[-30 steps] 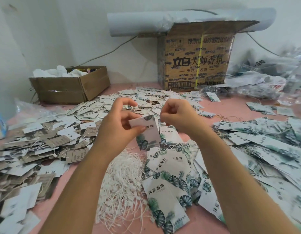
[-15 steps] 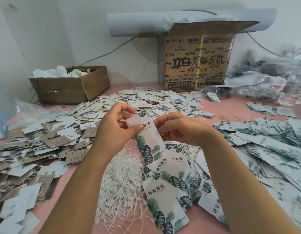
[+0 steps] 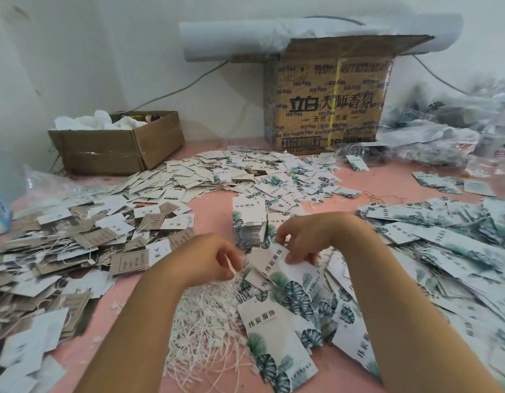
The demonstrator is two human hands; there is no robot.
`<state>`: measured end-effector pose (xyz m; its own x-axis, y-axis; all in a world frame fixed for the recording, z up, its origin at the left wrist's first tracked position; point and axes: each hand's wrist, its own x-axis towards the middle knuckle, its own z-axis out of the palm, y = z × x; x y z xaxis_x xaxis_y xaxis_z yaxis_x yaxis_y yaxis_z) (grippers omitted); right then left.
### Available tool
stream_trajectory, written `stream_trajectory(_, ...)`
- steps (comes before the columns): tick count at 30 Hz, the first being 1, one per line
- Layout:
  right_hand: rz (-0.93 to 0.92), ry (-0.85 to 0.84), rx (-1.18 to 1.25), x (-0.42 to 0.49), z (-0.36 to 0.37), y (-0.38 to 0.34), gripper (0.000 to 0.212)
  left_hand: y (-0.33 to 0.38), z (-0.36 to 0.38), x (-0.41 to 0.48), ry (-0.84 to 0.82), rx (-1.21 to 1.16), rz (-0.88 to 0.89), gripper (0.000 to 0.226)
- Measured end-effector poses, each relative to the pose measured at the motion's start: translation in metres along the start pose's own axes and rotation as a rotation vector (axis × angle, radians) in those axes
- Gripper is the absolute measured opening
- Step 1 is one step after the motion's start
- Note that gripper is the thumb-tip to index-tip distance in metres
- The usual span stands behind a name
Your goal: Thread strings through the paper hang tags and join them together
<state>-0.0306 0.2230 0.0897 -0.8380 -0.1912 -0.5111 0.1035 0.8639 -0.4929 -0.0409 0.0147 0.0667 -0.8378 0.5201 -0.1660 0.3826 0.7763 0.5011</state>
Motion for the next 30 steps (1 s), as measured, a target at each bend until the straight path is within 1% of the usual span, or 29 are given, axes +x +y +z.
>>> stream_trajectory(3,0.012,-0.009,-0.022,0.003,0.003,-0.002,0.041,0.000,0.001,0.001,-0.036,0.039,-0.009,0.023)
stream_trajectory(6,0.007,-0.006,0.053,0.003,0.004,-0.002,0.039,0.000,0.002,0.001,-0.049,0.085,-0.018,0.020)
stream_trajectory(9,0.003,0.017,0.072,0.001,0.003,-0.002,0.039,0.001,0.003,0.002,-0.036,0.097,-0.013,0.014)
stream_trajectory(16,-0.023,-0.003,0.072,0.001,0.002,-0.004,0.028,0.000,0.002,0.003,0.022,0.068,0.023,0.017)
stream_trajectory(19,-0.005,-0.016,0.011,0.002,0.003,-0.004,0.012,0.000,0.001,0.003,0.068,-0.001,0.044,0.017)
stream_trajectory(22,0.014,-0.015,-0.035,0.004,0.003,-0.003,0.014,0.003,0.001,0.003,0.111,-0.086,0.070,0.015)
stream_trajectory(24,0.017,-0.005,-0.042,0.006,0.002,-0.003,0.019,0.006,0.001,0.004,0.133,-0.112,0.092,0.013)
stream_trajectory(27,0.002,0.026,-0.023,0.008,0.002,-0.003,0.024,0.011,0.002,0.003,0.137,-0.180,0.113,0.011)
stream_trajectory(30,-0.011,0.037,-0.002,0.009,0.002,-0.002,0.023,0.014,0.002,0.001,0.139,-0.236,0.120,0.012)
